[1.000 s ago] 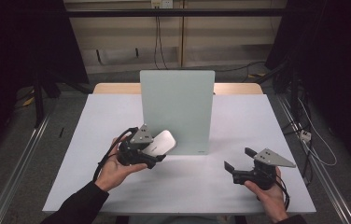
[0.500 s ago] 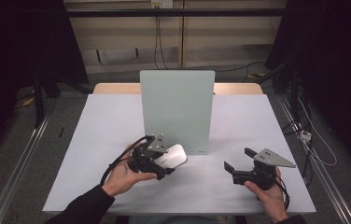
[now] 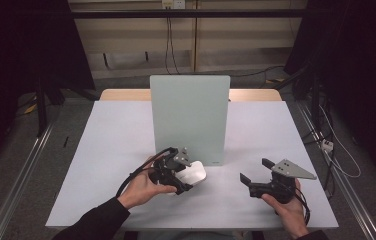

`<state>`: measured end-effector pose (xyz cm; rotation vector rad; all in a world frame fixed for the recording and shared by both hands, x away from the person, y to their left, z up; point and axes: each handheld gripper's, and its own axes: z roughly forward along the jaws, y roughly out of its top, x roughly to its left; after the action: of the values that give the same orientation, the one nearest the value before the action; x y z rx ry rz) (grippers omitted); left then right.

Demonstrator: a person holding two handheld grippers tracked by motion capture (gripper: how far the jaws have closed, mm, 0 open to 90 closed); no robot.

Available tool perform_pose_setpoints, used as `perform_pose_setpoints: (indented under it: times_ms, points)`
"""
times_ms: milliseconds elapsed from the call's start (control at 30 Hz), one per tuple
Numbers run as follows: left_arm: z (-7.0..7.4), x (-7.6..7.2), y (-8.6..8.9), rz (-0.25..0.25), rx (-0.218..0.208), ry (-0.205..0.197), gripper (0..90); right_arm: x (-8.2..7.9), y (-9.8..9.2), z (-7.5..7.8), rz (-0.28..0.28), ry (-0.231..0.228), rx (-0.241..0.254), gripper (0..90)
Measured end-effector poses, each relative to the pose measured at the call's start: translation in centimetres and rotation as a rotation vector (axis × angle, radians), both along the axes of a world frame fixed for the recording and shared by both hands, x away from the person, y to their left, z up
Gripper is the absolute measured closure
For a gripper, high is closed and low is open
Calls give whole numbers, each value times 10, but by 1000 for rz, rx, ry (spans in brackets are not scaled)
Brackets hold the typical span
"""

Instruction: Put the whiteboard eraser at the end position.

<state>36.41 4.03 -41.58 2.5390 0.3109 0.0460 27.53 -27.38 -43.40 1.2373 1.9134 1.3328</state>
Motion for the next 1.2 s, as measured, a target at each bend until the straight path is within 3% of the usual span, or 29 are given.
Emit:
perform_pose_setpoints:
  times_ms: [533, 967, 1200]
  points:
    - [-16, 2, -13, -19, 48, 1, 309, 0, 0, 0, 2, 0, 0, 49]
    - [-22, -3, -11, 12, 19, -34, 303, 1, 1, 0, 12, -3, -3, 49]
    - [-24, -5, -10, 38, -9, -28, 297, 0, 0, 0, 8, 0, 2, 49]
